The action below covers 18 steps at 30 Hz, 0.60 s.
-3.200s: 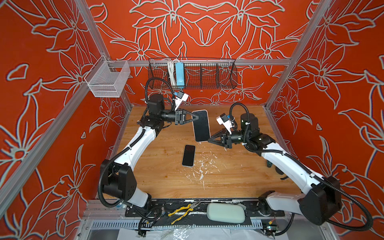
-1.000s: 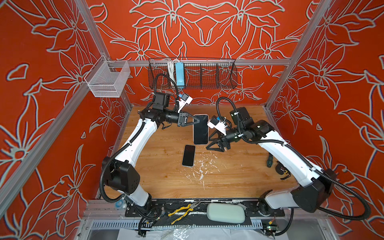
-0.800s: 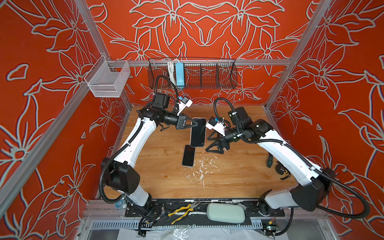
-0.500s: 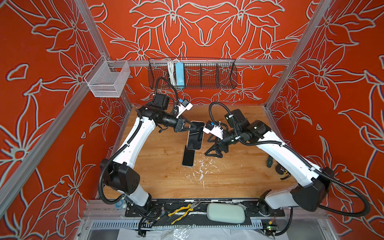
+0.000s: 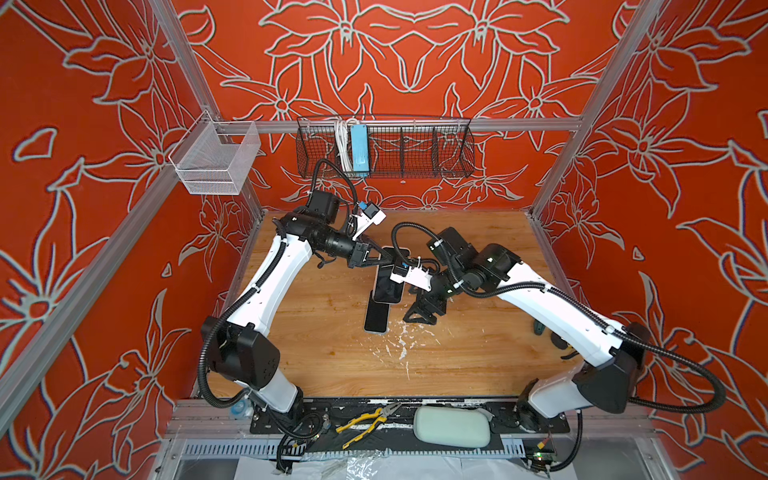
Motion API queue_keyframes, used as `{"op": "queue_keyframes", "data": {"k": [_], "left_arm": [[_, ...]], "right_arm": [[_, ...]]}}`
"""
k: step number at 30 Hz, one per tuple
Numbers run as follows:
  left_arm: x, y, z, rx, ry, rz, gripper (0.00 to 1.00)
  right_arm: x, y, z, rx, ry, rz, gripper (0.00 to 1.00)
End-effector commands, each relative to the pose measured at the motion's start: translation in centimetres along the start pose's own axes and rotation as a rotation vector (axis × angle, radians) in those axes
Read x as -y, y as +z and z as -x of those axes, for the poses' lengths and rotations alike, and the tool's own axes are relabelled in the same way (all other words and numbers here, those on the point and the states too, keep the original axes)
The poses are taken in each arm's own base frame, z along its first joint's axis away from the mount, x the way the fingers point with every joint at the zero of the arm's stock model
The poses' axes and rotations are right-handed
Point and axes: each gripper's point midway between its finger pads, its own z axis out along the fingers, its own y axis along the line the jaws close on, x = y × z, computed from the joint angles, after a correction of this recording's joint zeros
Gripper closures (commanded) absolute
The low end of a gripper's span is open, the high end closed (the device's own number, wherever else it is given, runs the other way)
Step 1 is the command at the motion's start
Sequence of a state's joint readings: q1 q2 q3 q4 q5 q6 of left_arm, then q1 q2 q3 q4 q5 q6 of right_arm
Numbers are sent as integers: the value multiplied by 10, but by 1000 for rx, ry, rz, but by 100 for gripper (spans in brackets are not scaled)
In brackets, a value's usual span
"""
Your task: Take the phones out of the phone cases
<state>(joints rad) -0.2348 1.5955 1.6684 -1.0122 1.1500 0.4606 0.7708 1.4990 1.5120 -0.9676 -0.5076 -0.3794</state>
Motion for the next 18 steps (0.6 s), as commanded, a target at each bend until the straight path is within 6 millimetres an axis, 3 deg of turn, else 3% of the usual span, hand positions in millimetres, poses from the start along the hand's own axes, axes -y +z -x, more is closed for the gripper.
{"op": "queue_keyframes", "data": {"k": [1,12,18], "left_arm": [[31,-10,9,49,77,-68,100],[42,-7,8,58,79,-117,100],[45,-4,6,50,70,-129,100]], "right_arm": [[-3,-1,1,-10,-53,-7,13],[-4,-3,8,53,-82,-21,23],[-7,-6,14,94,-101,-19,35]]}}
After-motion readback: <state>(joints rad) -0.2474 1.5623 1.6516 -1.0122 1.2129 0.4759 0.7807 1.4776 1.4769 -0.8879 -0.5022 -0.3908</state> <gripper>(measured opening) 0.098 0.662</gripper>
